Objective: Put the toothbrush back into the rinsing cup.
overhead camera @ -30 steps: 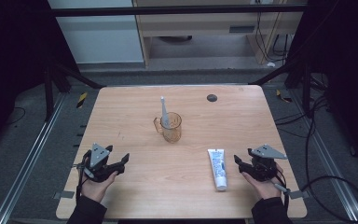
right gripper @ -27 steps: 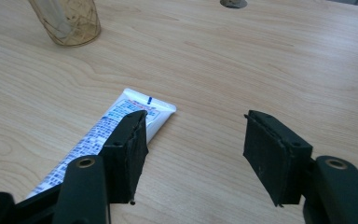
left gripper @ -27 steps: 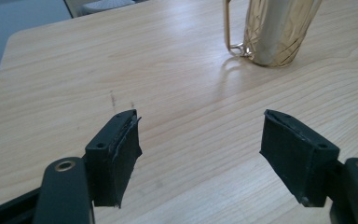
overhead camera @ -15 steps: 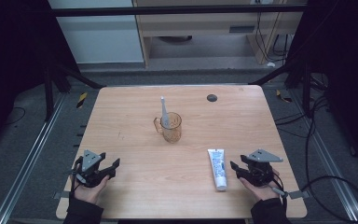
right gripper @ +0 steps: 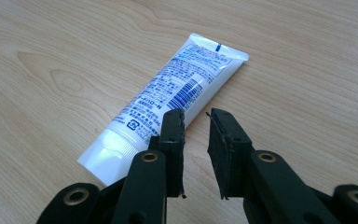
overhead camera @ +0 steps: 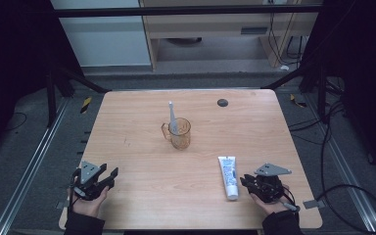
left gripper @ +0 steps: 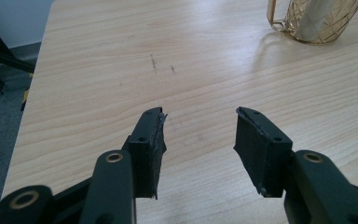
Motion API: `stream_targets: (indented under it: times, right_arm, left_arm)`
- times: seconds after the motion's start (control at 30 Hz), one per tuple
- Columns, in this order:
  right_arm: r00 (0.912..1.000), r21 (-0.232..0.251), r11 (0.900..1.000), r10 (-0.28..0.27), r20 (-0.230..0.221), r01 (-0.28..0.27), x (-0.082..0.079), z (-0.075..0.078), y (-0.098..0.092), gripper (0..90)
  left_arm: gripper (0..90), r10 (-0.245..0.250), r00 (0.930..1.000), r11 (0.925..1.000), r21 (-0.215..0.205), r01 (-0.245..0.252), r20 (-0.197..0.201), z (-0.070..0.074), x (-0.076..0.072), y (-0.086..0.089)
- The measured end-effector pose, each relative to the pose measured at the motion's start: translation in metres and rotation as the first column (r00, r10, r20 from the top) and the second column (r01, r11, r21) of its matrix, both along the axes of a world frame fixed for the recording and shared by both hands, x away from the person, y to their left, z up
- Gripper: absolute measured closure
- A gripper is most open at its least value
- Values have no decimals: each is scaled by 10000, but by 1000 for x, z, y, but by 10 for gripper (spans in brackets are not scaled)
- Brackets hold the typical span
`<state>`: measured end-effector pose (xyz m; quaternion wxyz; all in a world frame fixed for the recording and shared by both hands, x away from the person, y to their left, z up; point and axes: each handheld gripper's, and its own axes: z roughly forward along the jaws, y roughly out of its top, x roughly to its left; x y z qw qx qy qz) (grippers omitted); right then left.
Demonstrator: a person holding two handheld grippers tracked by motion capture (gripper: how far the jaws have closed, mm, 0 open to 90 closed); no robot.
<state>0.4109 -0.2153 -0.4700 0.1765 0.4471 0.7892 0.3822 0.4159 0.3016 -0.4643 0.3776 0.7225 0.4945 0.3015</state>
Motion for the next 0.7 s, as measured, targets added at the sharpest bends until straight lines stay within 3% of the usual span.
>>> stream_targets:
  times: [0.13,0.27,0.33,0.7]
  right_arm:
    - [9998,66,9999,-81,192,80,0,3,7,645]
    - [9992,16,9998,-185,354,185,3,5,15,584]
    - [9987,-7,9996,-265,435,266,6,6,17,604]
    - [9899,-348,9906,-1303,566,1324,38,-2,18,896]
  left_arm:
    - [504,10,10000,10000,-28,-11,-87,-2,1,2]
    - [506,2,9998,10000,-56,-1,189,0,0,2]
    - [507,-34,9997,10000,34,34,226,0,0,0]
    - [591,5,9998,10000,-44,-4,175,-1,1,0]
